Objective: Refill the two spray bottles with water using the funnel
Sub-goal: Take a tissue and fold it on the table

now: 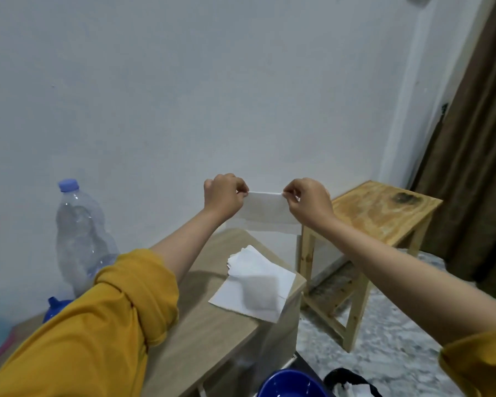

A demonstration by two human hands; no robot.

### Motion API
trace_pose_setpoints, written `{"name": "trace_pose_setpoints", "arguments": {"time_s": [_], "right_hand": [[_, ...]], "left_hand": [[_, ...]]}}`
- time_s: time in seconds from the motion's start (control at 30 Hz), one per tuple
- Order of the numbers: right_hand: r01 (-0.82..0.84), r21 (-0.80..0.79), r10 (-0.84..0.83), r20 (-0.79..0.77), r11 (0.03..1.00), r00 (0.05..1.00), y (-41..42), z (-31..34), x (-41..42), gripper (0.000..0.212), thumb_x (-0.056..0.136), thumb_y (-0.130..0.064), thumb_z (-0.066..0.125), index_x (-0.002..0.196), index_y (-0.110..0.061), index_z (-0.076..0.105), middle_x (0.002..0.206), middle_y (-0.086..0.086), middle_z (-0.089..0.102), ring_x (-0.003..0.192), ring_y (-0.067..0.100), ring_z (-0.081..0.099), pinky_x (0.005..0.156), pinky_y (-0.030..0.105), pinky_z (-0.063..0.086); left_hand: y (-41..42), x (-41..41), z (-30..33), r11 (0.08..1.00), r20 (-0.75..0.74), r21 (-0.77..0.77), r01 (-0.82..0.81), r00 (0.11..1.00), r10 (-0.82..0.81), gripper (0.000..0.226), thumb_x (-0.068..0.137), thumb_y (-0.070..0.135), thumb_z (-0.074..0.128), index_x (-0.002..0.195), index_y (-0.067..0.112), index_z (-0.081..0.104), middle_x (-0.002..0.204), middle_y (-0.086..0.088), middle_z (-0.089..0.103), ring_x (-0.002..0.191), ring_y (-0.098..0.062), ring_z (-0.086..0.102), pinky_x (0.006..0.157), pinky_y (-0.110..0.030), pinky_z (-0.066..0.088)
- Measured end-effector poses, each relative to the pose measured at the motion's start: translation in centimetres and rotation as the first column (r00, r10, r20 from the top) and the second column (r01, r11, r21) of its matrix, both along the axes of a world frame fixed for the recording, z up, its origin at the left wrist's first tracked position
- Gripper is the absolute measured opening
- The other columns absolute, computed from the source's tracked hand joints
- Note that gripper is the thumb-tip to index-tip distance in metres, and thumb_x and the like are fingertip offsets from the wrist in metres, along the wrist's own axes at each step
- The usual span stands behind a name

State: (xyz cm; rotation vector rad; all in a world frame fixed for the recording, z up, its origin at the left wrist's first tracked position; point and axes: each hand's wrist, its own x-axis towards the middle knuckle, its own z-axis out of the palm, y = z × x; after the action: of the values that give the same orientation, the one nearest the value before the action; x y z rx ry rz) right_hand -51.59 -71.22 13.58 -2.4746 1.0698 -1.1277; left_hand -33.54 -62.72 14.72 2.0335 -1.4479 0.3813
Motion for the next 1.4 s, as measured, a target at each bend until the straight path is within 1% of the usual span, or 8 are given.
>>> {"name": "trace_pose_setpoints", "arguments": {"time_s": [0.3,0.57,0.73,0.87,1.0,1.17,1.3,1.4], "right_hand": [[-0.131,0.063,0.135,-0.057,0.989,0.989,2.4,-2.7,0.7,0.010,0.084,-0.018,0.062,0.081,-0.016,0.071,0.076,-0.006,0.062,0.077,0.017,0.057,0.075,0.039,0.051],[-0.266,0.282,0.288,-0.035,0.922,0.957,11.3,-7.7,5.7,0.011,0.084,-0.022,0.061,0.083,-0.016,0.070,0.089,0.002,0.069,0.090,0.019,0.062,0.080,0.037,0.050],[-0.373,0.353,0.390,0.023,0.858,0.920,21.0,-9.4,10.3,0.010,0.086,-0.021,0.062,0.089,-0.016,0.070,0.098,0.000,0.073,0.098,0.013,0.063,0.080,0.025,0.043],[-0.431,0.366,0.428,0.094,0.825,0.899,30.6,-10.1,14.7,0.009,0.085,-0.016,0.064,0.089,-0.013,0.072,0.100,-0.001,0.073,0.094,0.007,0.061,0.074,0.016,0.035],[-0.467,0.411,0.433,0.180,0.783,0.883,40.8,-11.1,18.8,0.007,0.084,-0.017,0.065,0.086,-0.014,0.071,0.096,-0.003,0.073,0.090,0.007,0.063,0.074,0.019,0.039],[-0.520,0.471,0.478,0.216,0.712,0.851,52.1,-12.8,23.4,0.006,0.083,-0.016,0.065,0.083,-0.015,0.071,0.089,-0.007,0.071,0.073,-0.005,0.059,0.069,0.018,0.041],[-0.554,0.538,0.540,0.203,0.635,0.817,59.2,-14.3,27.0,0.006,0.083,-0.017,0.064,0.082,-0.015,0.070,0.091,-0.003,0.072,0.090,0.012,0.065,0.080,0.029,0.049],[-0.577,0.567,0.594,0.182,0.588,0.783,63.7,-15.5,29.7,0.006,0.083,-0.018,0.063,0.082,-0.016,0.069,0.092,-0.001,0.071,0.091,0.017,0.065,0.080,0.033,0.050]], "left_hand": [[2.5,1.4,-2.6,1.000,-0.086,0.021,-0.019,0.996,0.021,0.010,0.085,0.019,0.063,0.087,0.024,0.071,0.093,0.008,0.069,0.097,-0.016,0.059,0.086,-0.033,0.027],[11.9,5.7,-7.6,0.982,-0.142,0.147,-0.119,0.980,0.140,0.010,0.083,0.021,0.064,0.086,0.027,0.072,0.094,0.006,0.067,0.097,-0.017,0.057,0.082,-0.033,0.026],[21.2,10.6,-9.3,0.977,-0.216,0.151,-0.153,0.959,0.184,0.009,0.082,0.021,0.067,0.085,0.026,0.073,0.096,0.005,0.067,0.097,-0.016,0.057,0.084,-0.031,0.026],[30.6,14.7,-9.8,0.975,-0.228,0.140,-0.170,0.953,0.199,0.010,0.079,0.018,0.068,0.083,0.024,0.074,0.092,0.007,0.068,0.095,-0.015,0.060,0.090,-0.033,0.033],[41.0,18.8,-10.4,0.966,-0.187,0.196,-0.167,0.961,0.204,0.012,0.078,0.015,0.067,0.083,0.024,0.075,0.092,0.004,0.069,0.095,-0.019,0.060,0.092,-0.038,0.038],[52.3,23.0,-11.9,0.940,-0.147,0.276,-0.203,0.957,0.250,0.010,0.078,0.018,0.068,0.082,0.025,0.075,0.092,0.005,0.071,0.094,-0.021,0.061,0.087,-0.041,0.042],[60.1,25.5,-13.1,0.923,-0.151,0.281,-0.263,0.937,0.314,0.011,0.079,0.017,0.069,0.086,0.022,0.076,0.097,0.003,0.071,0.096,-0.020,0.061,0.090,-0.042,0.042],[65.3,27.4,-14.4,0.893,-0.178,0.315,-0.322,0.904,0.389,0.011,0.077,0.016,0.070,0.085,0.023,0.076,0.096,0.001,0.070,0.094,-0.022,0.062,0.088,-0.041,0.043]]}}
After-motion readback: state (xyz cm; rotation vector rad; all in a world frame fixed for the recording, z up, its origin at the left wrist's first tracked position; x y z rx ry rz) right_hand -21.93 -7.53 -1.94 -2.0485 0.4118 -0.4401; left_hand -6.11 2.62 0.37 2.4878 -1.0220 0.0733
